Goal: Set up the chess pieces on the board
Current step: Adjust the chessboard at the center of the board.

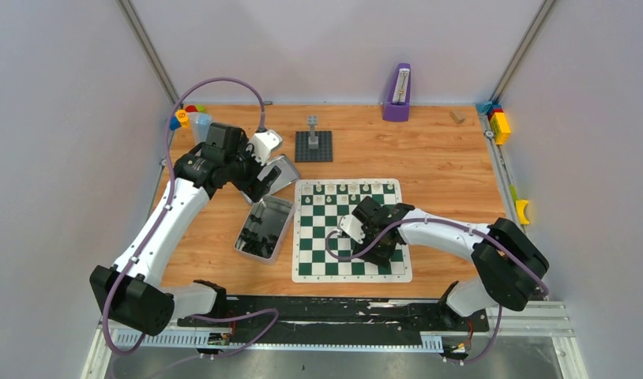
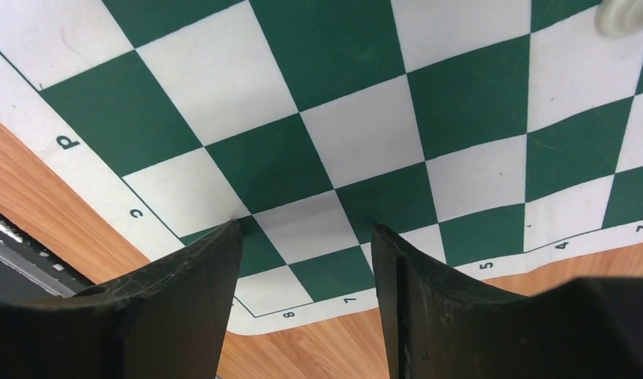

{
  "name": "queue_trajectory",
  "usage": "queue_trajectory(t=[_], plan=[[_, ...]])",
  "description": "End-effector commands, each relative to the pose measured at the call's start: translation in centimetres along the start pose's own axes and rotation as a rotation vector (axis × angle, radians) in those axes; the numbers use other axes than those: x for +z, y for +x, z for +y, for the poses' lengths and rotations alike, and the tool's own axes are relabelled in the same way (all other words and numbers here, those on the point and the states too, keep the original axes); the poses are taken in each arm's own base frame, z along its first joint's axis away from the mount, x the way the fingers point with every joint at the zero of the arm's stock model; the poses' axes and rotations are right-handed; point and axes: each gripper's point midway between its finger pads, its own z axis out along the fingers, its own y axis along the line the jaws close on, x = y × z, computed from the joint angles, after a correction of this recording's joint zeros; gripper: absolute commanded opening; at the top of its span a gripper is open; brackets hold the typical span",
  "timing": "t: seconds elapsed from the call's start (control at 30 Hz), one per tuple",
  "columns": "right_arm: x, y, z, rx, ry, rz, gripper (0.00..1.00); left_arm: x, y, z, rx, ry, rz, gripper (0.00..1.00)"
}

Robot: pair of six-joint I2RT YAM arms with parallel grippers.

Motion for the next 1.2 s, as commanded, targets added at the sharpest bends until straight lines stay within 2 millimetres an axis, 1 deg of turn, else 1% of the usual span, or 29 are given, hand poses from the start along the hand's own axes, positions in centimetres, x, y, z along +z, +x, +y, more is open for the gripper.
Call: queue_trajectory(t=[0.0,0.1,0.2,0.27,0.37,0.47,0.5,0.53,0.57,0.63,0.8,0.97,1.17], plan=[[0.8,0.8,2.4,0.034,-0.097,0.050,0.63,-0.6,0.5,0.6,0.034,-0.035,0.008,1.00],[-0.3,-0.2,0.8,0.050,-0.027,0.011,0.64,-0.6,0.7,0.7,0.036,-0.045,0.011,1.00],[-2.6,-2.4,-1.3,0.108,0.014,-0.084,0.64,-0.7,0.7,0.8,0.034,-0.056,0.006,1.00],[-4.3,-3.8,-2.8,0.165,0.019,-0.162,0.63,-0.8,0.6,0.8,0.027,-0.057,-0.002,1.00],[-6.8,-6.1,-4.5,0.219,0.007,-0.281,0.62,-0.7,0.5,0.8,0.015,-0.060,-0.012,1.00],[-8.5,-8.0,-6.0,0.273,-0.019,-0.371,0.62,-0.4,0.4,0.5,-0.006,-0.054,-0.026,1.00],[-8.7,-8.5,-6.5,0.290,-0.030,-0.391,0.61,-0.2,0.7,0.4,-0.015,-0.050,-0.026,1.00],[-8.9,-9.0,-6.9,0.304,-0.039,-0.412,0.61,0.0,0.4,0.3,-0.025,-0.047,-0.043,1.00],[-9.0,-9.5,-7.3,0.315,-0.048,-0.429,0.61,0.3,0.8,0.0,-0.030,-0.038,-0.040,1.00],[-8.8,-10.2,-7.9,0.332,-0.060,-0.445,0.59,0.7,0.9,-0.3,-0.040,-0.027,-0.054,1.00],[-7.2,-11.3,-9.0,0.354,-0.068,-0.446,0.57,1.0,1.0,-0.4,-0.045,-0.030,-0.075,1.00],[-5.4,-11.4,-9.6,0.378,-0.074,-0.416,0.52,0.8,0.9,-0.6,-0.048,-0.027,-0.094,1.00],[-3.2,-10.8,-10.1,0.385,-0.071,-0.361,0.47,0.7,0.9,-1.0,-0.048,-0.014,-0.099,1.00]])
